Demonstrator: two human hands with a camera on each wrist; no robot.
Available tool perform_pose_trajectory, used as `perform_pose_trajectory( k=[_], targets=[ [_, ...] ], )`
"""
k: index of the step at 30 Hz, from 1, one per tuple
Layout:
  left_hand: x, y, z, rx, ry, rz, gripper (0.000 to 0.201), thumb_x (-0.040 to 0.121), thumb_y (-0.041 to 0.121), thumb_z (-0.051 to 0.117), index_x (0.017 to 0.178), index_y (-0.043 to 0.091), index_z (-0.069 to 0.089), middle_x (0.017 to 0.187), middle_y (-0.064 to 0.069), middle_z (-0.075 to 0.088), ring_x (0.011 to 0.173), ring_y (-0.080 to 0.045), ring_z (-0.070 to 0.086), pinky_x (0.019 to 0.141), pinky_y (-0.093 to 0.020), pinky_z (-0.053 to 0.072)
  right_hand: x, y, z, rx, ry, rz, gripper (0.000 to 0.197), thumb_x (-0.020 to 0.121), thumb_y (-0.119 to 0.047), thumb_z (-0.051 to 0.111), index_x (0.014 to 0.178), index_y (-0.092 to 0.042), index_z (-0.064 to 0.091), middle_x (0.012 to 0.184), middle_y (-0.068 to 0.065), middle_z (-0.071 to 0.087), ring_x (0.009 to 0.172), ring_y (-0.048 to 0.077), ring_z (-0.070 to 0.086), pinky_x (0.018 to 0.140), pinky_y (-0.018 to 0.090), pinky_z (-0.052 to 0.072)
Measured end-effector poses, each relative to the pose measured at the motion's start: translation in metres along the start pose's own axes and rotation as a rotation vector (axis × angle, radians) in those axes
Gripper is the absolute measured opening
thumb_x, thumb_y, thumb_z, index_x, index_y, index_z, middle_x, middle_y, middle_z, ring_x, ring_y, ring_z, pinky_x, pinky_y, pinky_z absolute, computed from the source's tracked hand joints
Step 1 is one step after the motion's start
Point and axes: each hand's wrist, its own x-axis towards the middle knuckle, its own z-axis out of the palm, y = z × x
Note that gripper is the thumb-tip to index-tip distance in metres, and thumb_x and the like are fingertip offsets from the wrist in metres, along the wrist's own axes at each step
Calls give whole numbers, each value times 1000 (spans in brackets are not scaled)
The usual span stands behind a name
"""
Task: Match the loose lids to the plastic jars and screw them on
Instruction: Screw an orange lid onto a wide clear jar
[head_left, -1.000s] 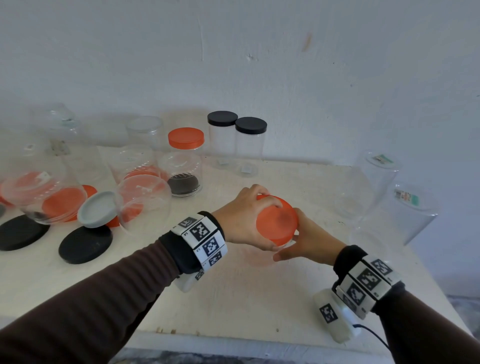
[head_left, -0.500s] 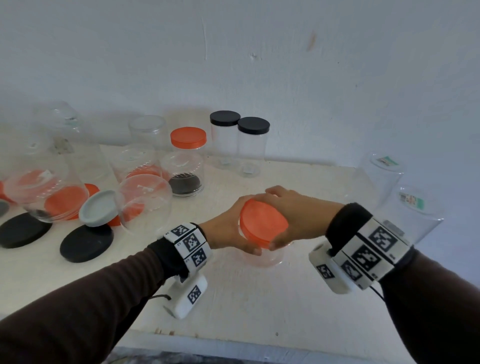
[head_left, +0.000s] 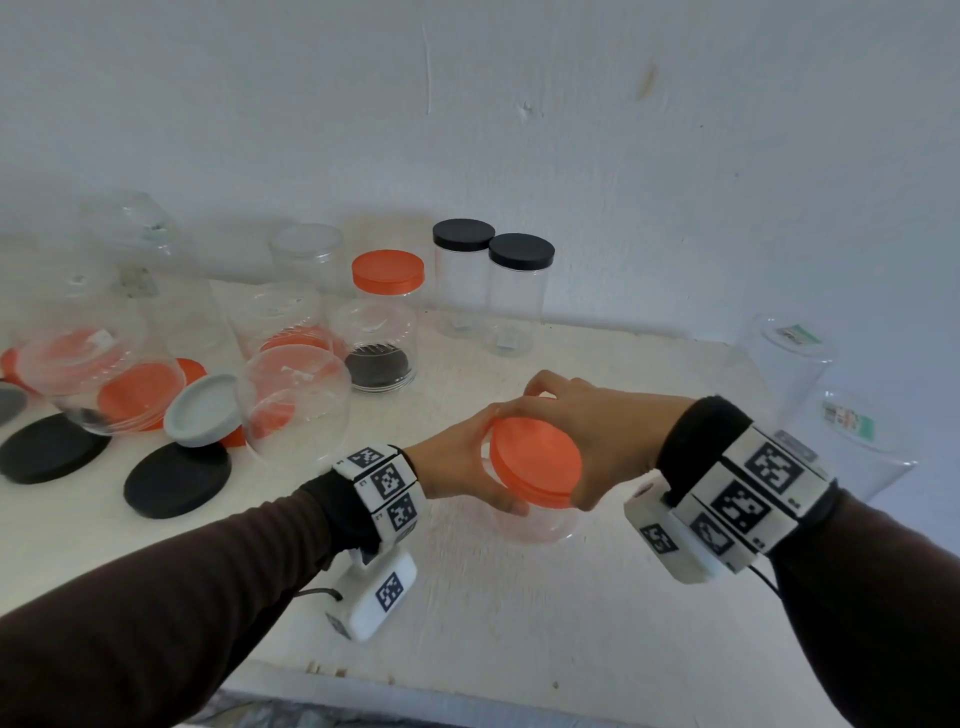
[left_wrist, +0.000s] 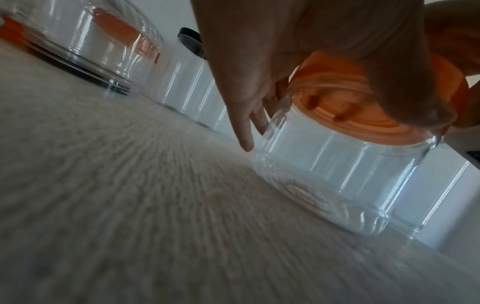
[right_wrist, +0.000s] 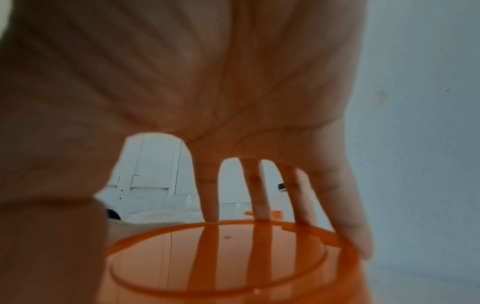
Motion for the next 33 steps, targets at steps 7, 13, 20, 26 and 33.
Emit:
perform_pose_trajectory(
  k=[7, 13, 20, 26, 33],
  targets=[
    [-4, 4, 0, 13, 15, -13, 98, 52, 20, 87, 131, 32, 30, 128, 11, 46, 120, -8, 45, 101, -25, 38, -1, -4, 5, -58, 97, 56, 88, 66, -54, 71, 140, -39, 25, 119, -2, 36, 97, 16, 45, 81, 29, 48],
    [-5, 7, 0, 27, 6, -24, 99, 57, 15, 87, 136, 24, 28, 130, 6, 44, 121, -12, 44, 100, -26, 38, 2, -8, 14, -141, 174, 171, 91, 67, -76, 55, 139, -27, 30, 122, 3, 42, 91, 20, 48, 74, 29, 41],
    [-2, 4, 1, 18, 5, -17, 94, 58, 11, 87, 131, 27, 31, 127, 9, 44, 120, -10, 43, 96, -19, 37, -3, 0, 3, -8, 0, -30, 87, 72, -40, 74, 141, -46, 21, 147, -7, 20, 127, 20, 33, 101, 37, 39],
    [-4, 1, -3, -49, -8, -40, 86, 61, 1, 83, 128, 26, 34, 127, 13, 47, 121, -5, 44, 96, -21, 41, -1, -9, 10, -100, 130, 44, 79, 70, -56, 68, 138, -40, 30, 121, -1, 44, 96, 17, 49, 76, 26, 42],
    [-6, 0, -2, -58, -95, -22, 103, 60, 11, 86, 140, 27, 22, 140, 8, 38, 129, -5, 37, 106, -27, 36, -1, -9, 13, -56, 109, 84, 90, 68, -59, 68, 141, -43, 18, 129, 1, 35, 105, 21, 48, 82, 31, 47]
  ],
)
